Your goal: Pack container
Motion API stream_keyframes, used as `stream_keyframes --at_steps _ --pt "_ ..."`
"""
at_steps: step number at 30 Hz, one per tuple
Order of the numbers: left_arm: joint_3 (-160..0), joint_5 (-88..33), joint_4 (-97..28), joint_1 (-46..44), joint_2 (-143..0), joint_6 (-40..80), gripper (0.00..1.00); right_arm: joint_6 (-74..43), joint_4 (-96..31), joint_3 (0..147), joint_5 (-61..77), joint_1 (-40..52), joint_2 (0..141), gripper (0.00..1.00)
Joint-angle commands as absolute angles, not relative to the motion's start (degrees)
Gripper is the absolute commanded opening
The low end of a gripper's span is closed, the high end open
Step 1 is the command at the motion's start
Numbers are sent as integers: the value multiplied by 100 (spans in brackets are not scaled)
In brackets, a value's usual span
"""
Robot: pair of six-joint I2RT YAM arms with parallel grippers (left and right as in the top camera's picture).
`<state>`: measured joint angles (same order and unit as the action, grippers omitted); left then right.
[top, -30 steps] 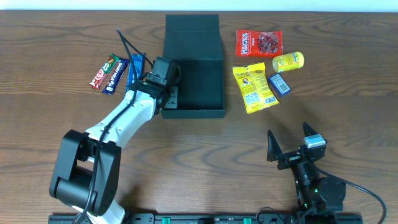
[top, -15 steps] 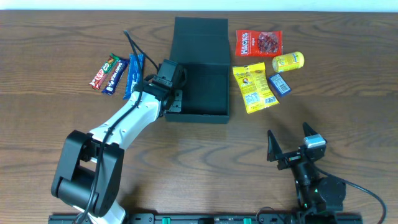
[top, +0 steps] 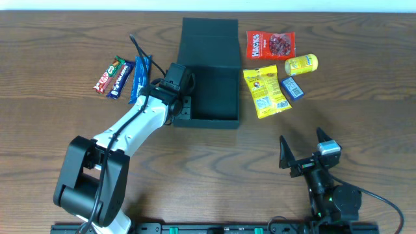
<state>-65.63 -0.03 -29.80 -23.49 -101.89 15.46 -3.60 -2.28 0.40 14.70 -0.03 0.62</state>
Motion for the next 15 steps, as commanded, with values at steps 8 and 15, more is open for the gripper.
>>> stream_keyframes --at_steps 8,15 --pt "-6637 -261 -3245 -2370 -10071 1590 45 -318 -130 32 2311 -45 34 99" --pt "-6637 -307 -3341 -2370 -10071 1592 42 -784 209 32 2963 -45 34 99"
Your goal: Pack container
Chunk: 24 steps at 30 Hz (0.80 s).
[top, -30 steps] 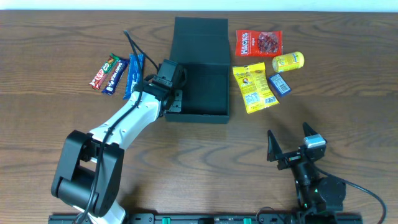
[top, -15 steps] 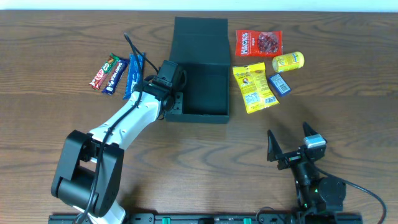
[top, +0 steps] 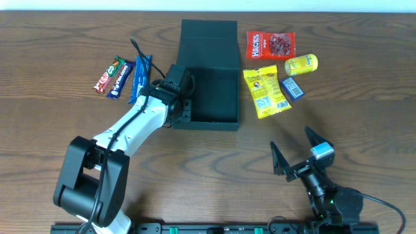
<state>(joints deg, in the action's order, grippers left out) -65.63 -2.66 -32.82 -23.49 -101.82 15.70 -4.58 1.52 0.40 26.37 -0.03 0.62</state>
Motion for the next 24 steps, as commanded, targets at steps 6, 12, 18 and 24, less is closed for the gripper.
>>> stream_keyframes --at_steps 6,12,18,24 --pt "-6637 -381 -3426 -2370 -10071 1839 42 -1072 257 32 2989 -45 34 99" --pt "-6637 -473 -3428 -2370 -10071 1903 42 -1638 239 32 3498 -45 34 99" --pt "-6650 -602 -3406 -2370 -10071 2023 45 -2912 215 32 3496 -45 34 99" --pt "-7081 -602 -3793 -2368 -10068 2016 48 -3367 305 32 3450 -47 34 99"
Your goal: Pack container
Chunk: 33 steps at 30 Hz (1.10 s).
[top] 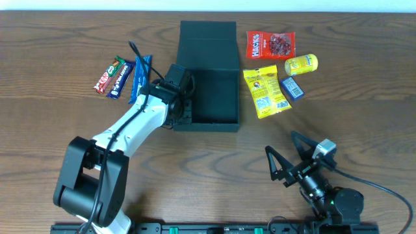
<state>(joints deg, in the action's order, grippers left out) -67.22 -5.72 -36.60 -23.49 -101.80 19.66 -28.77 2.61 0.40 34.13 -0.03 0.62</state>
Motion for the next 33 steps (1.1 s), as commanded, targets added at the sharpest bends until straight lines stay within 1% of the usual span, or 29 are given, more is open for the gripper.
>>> stream_keyframes --at_steps 1,4,6,10,14,16,21,26,30,33 --pt "-7236 -600 -3942 -2368 -10068 2016 49 -3581 381 32 3452 -47 34 99" --pt "-7605 -602 -4254 -2368 -10068 2016 50 -3972 711 32 3459 -47 34 99" --pt "-7819 -607 -4447 -2370 -10068 2018 54 -4091 1046 32 3463 -47 34 99" --pt "-7900 -604 -4567 -2370 -10071 2018 56 -4158 1557 43 3577 -47 34 99" --pt "-7898 -530 -4584 -2368 -10071 2014 55 -4154 1588 84 3656 -47 34 99" --pt "-7900 -307 -4604 -2362 -10068 1927 55 -4152 1588 84 3691 -47 34 99" --pt "-7889 -106 -4574 -2362 -10077 1931 63 -4152 1588 91 3697 -47 34 99" --pt "-7806 -106 -4346 -2362 -10088 1931 68 -4104 1588 106 3691 -47 34 99" --pt "-7787 -82 -4287 -2359 -10097 1929 69 -4106 1590 106 3693 -47 34 99" --pt "-7732 108 -4215 -2359 -10099 1929 73 -4108 1590 106 3693 -47 34 99"
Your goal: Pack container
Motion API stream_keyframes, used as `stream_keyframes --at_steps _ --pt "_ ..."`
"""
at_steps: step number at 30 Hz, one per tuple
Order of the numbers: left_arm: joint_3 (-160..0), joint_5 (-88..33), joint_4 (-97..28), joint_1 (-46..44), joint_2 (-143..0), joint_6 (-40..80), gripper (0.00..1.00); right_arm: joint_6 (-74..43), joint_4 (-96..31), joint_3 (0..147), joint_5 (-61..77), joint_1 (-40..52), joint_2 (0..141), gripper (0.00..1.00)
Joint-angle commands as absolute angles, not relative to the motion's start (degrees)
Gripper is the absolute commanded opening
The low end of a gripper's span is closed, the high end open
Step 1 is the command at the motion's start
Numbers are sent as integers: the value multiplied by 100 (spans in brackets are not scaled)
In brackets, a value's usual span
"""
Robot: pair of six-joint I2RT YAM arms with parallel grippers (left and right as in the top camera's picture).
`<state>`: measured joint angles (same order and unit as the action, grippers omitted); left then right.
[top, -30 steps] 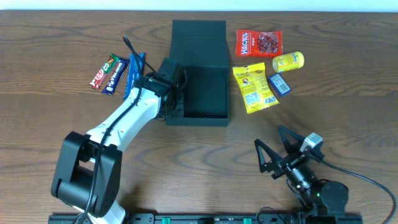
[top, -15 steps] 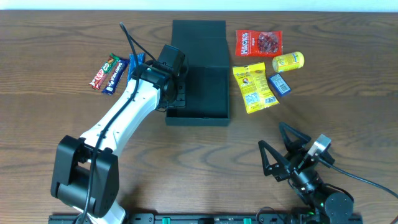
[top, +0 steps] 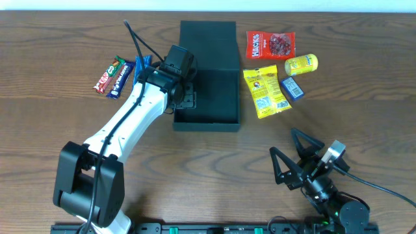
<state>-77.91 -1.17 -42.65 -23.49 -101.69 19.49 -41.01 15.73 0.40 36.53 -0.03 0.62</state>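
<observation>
The black container (top: 218, 97) stands open at mid-table, with its lid (top: 208, 39) folded flat behind it. My left gripper (top: 186, 99) hangs over the container's left wall, fingers pointing down. The overhead view does not show whether they grip anything. Snacks lie on both sides. On the right are a red bag (top: 270, 45), a yellow bag (top: 265, 91), a yellow round pack (top: 301, 64) and a small blue packet (top: 292, 88). My right gripper (top: 290, 153) is near the front edge on the right, open wide and holding nothing.
Left of the container lie a red bar (top: 104, 79), a green bar (top: 116, 64), a dark blue bar (top: 121, 79) and a blue bar (top: 139, 68) partly under my left arm. A cable (top: 140, 42) arcs above that arm.
My left gripper has moved from the container's front left corner to farther back along the left wall. The right arm has shifted slightly right, still open. No snack has moved.
My left gripper stayed at the container's front left corner through the earlier moments, and the container's front edge came a little nearer. The right gripper, open throughout, turned from pointing back to pointing left. Now the left gripper is farther back.
</observation>
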Motion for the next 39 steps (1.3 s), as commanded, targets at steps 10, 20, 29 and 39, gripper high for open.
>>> stream_keyframes --at_steps 10,20,29,39 --pt "-7343 -204 -3868 -2362 -10101 1986 74 -4110 1612 108 3691 -47 34 99" --pt "-7328 -692 -3918 -2366 -10101 2480 73 -4110 1612 108 3695 -47 34 99" --pt "-7328 -869 -4029 -2366 -10101 2650 73 -4110 1612 108 3695 -47 34 99" --pt "-7328 -1083 -4047 -2370 -10101 2880 73 -4110 1612 108 3695 -47 34 99"
